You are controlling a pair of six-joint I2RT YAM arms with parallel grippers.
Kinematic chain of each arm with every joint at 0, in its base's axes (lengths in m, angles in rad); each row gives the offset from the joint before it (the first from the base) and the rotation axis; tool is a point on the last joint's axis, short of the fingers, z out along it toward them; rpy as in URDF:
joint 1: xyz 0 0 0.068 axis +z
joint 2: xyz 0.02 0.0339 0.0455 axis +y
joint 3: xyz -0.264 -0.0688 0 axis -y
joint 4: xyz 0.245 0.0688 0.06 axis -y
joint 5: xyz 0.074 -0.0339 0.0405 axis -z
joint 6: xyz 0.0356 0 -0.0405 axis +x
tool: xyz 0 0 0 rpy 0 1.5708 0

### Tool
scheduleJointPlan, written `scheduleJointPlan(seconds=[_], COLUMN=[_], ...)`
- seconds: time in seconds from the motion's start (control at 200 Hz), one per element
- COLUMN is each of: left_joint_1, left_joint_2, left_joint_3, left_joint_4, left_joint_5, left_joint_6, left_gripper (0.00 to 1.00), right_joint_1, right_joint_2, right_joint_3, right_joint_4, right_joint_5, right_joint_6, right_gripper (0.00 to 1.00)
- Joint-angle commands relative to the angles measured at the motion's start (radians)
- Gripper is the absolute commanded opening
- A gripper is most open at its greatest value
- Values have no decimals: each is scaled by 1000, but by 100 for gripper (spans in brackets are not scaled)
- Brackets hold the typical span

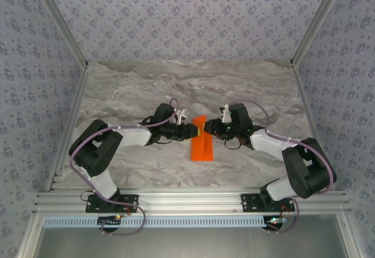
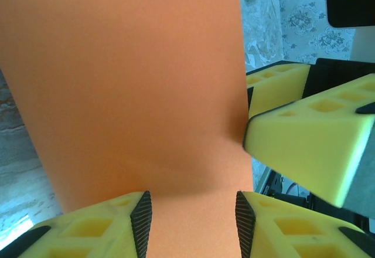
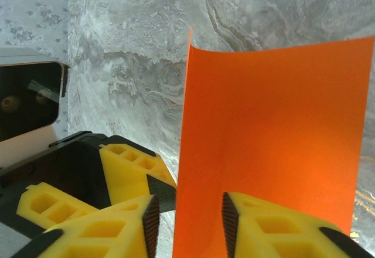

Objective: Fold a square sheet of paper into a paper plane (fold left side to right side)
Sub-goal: First fold in half a square sheet of paper at the center of the table.

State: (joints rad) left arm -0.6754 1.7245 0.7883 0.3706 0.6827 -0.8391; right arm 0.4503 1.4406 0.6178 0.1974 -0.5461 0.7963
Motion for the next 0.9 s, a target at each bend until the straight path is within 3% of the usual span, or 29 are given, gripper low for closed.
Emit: scheduleJointPlan(seconds=[0.0,0.17,0.26,0.455,0.894], left_joint_1=[-5,-6,-6,-5,-37], left_joint_2=[18,6,-17,-78,16], left_joint_3=[24,23,23,22,94], left_joint_4=[22,13,-21,-152,-203], left_joint_5=[-8,-12,-31,-110,-121], left_joint_6=[6,11,27,83,85], left_gripper=[42,42,47,60,63], right_joint_1=[12,11,6,-17,-36], right_joint_2=[28,53,60,70,114], right_joint_3=[2,17,32,56,51], right_joint_4=[17,-11,-49,-134,-122], right_joint_5=[-8,5,28,89,92], right_joint_6=[3,-32,-64,-130,-154], right_gripper=[26,6,1,1,3])
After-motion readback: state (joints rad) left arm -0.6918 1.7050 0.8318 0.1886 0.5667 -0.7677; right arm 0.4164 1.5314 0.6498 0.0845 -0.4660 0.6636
